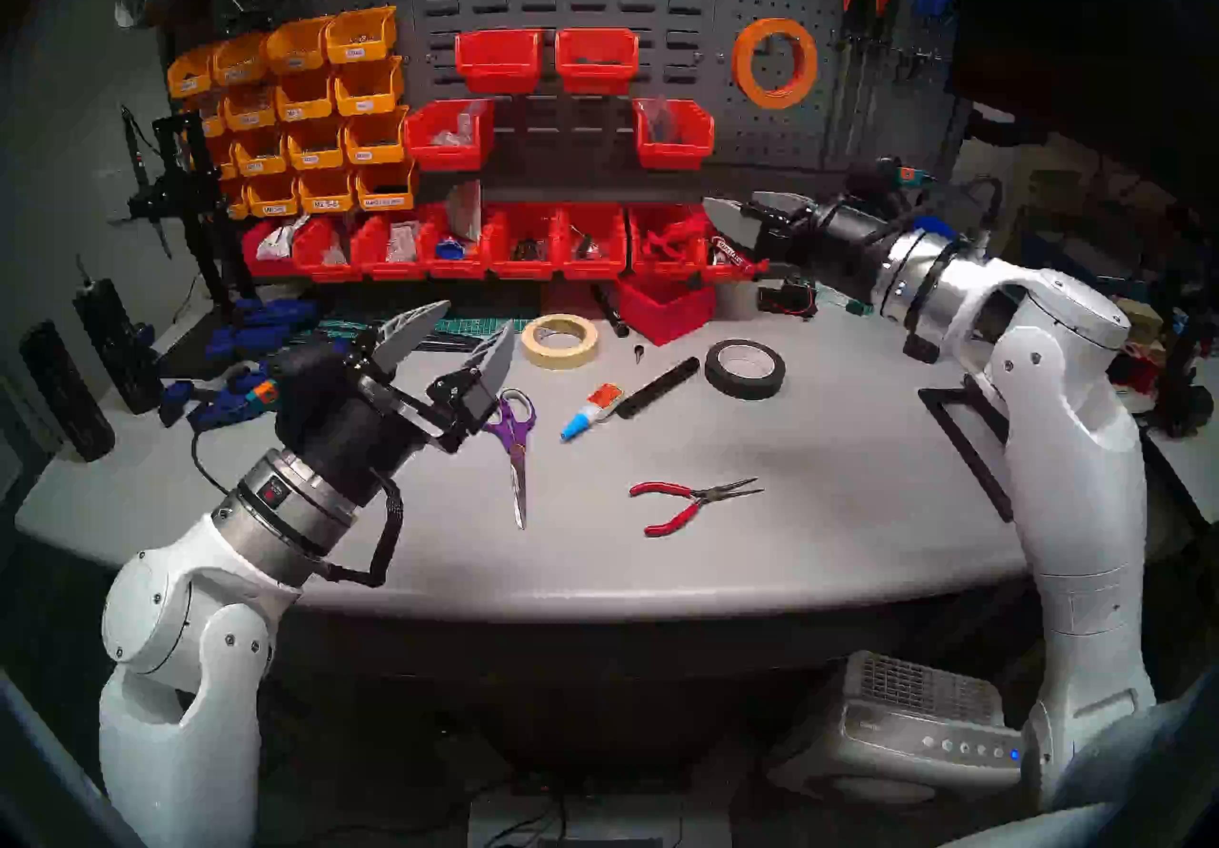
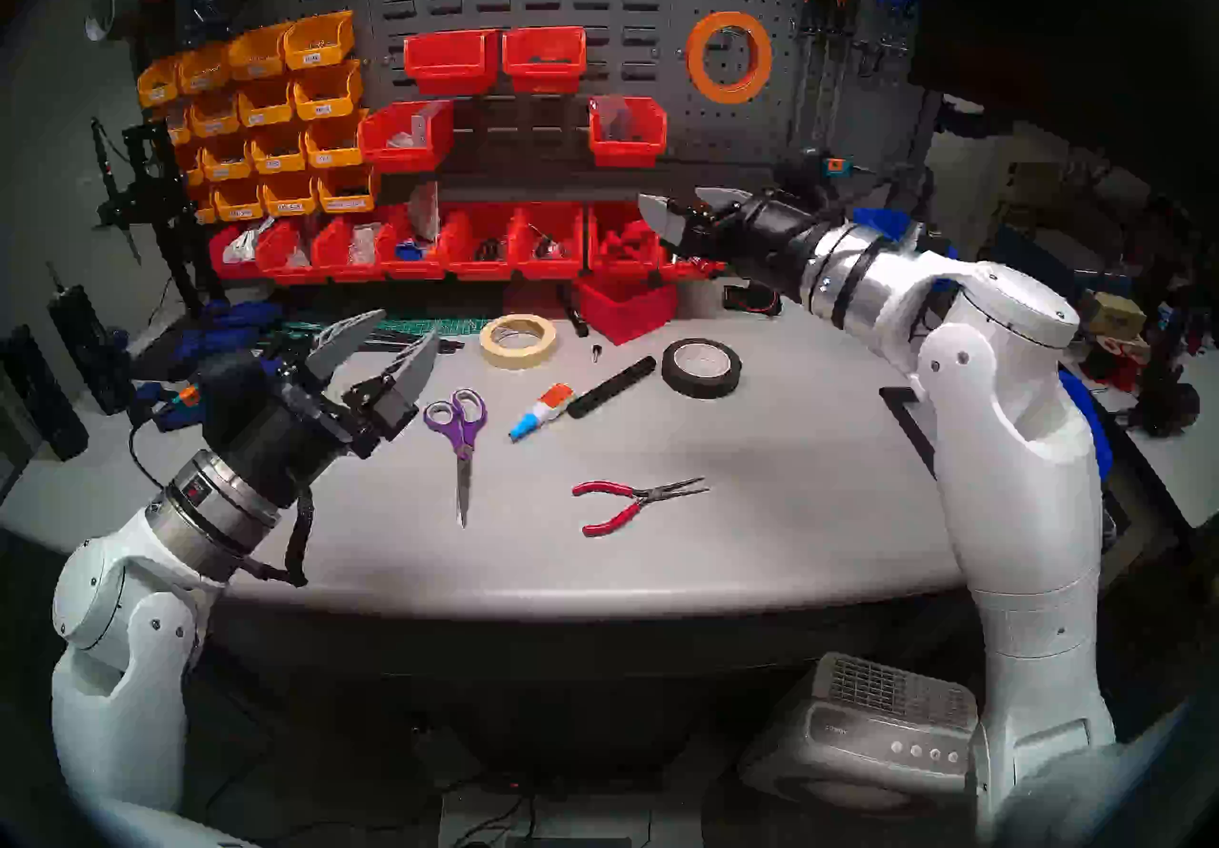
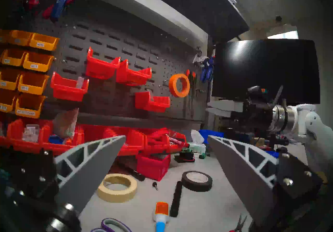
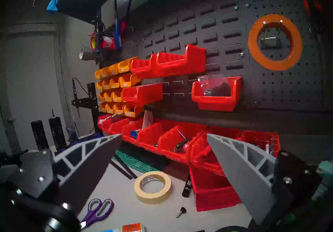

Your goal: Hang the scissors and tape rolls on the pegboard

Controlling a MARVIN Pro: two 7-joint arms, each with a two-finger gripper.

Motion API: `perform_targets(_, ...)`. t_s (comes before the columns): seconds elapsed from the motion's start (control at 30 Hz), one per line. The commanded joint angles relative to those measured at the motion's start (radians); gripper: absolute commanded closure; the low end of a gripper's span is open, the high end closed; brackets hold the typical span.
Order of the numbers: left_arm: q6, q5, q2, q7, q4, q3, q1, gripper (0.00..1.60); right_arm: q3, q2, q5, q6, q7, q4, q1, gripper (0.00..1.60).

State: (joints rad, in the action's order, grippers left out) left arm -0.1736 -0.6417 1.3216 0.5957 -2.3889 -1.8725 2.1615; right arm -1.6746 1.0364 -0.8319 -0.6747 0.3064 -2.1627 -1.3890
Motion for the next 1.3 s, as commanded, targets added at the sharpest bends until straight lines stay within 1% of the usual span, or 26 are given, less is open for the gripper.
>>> perform_targets(0.0,-0.135,-0.057,-0.033,0.01,-0.032,-0.019,0.05,0.0,-0.061,0.038,-0.003,-0.02,-0.08,-0.122,-0.075,0.0)
perform_targets(0.07,-0.134,-0.063,-0.038,0.0,-0.028,-0.016,0.058,0.0,-0.058,0.041,-0.005,-0.02,-0.083,-0.119,-0.072,0.0)
perform_targets(0.1,-0.169,-0.063,-0.033,0.006,-0.027,-0.02,0.053,0.0,-0.06,0.048,-0.005,-0.027,-0.101,-0.133,-0.08,0.0)
perform_targets(0.13,-0.179,-0.07,-0.037,0.008,-0.023,-0.018,0.053,0.0,-0.058,0.052,-0.009,-0.03,-0.106,-0.133,-0.08,0.0)
perform_targets(0.17,-0.181,-0.064,-0.028,0.003,-0.028,-0.018,0.054,0.0,-0.058,0.062,-0.014,-0.037,-0.121,-0.138,-0.082,0.0)
perform_targets(0.2,-0.154,-0.046,-0.036,0.022,-0.025,-0.015,0.051,0.0,-0.056,0.066,-0.015,-0.038,-0.125,-0.137,-0.081,0.0)
perform_targets(0.27,-0.165,-0.052,-0.024,0.012,-0.027,-0.008,0.041,0.0,-0.05,0.068,-0.015,-0.039,-0.134,-0.136,-0.077,0.0)
perform_targets(0.43,-0.178,-0.049,-0.022,0.005,-0.032,-0.003,0.024,0.0,-0.038,0.075,-0.02,-0.044,-0.143,-0.131,-0.066,0.0)
perform_targets(0.57,-0.218,-0.071,-0.026,0.004,-0.03,0.0,0.011,0.0,-0.034,0.074,-0.021,-0.046,-0.146,-0.13,-0.06,0.0)
perform_targets(0.63,-0.242,-0.076,-0.05,0.026,-0.027,0.004,0.005,0.0,-0.032,0.073,-0.021,-0.047,-0.147,-0.126,-0.057,0.0)
perform_targets(0.7,-0.265,-0.07,-0.058,0.022,-0.029,0.011,0.001,0.0,-0.031,0.072,-0.022,-0.047,-0.149,-0.123,-0.055,0.0)
perform_targets(0.8,-0.28,-0.037,-0.092,0.037,-0.019,0.032,0.003,0.0,-0.031,0.072,-0.026,-0.047,-0.148,-0.122,-0.053,0.0)
perform_targets(0.9,-0.29,-0.016,-0.095,0.026,-0.01,0.055,0.006,0.0,-0.032,0.071,-0.03,-0.048,-0.147,-0.123,-0.051,0.0)
perform_targets(0.97,-0.291,0.006,-0.095,0.012,0.006,0.077,-0.003,0.0,-0.032,0.07,-0.033,-0.049,-0.146,-0.124,-0.048,0.0)
perform_targets(1.03,-0.314,0.007,-0.088,-0.002,0.017,0.09,-0.014,0.0,-0.033,0.07,-0.035,-0.049,-0.145,-0.124,-0.047,0.0)
perform_targets(1.07,-0.308,0.017,-0.093,0.003,0.025,0.097,-0.018,0.0,-0.033,0.07,-0.035,-0.049,-0.146,-0.124,-0.047,0.0)
perform_targets(1.23,-0.309,0.077,-0.108,-0.024,0.053,0.11,-0.032,0.0,-0.045,0.077,-0.048,-0.05,-0.145,-0.127,-0.05,0.0)
perform_targets(1.27,-0.307,0.083,-0.102,-0.035,0.062,0.113,-0.035,0.0,-0.047,0.077,-0.05,-0.052,-0.144,-0.128,-0.049,0.0)
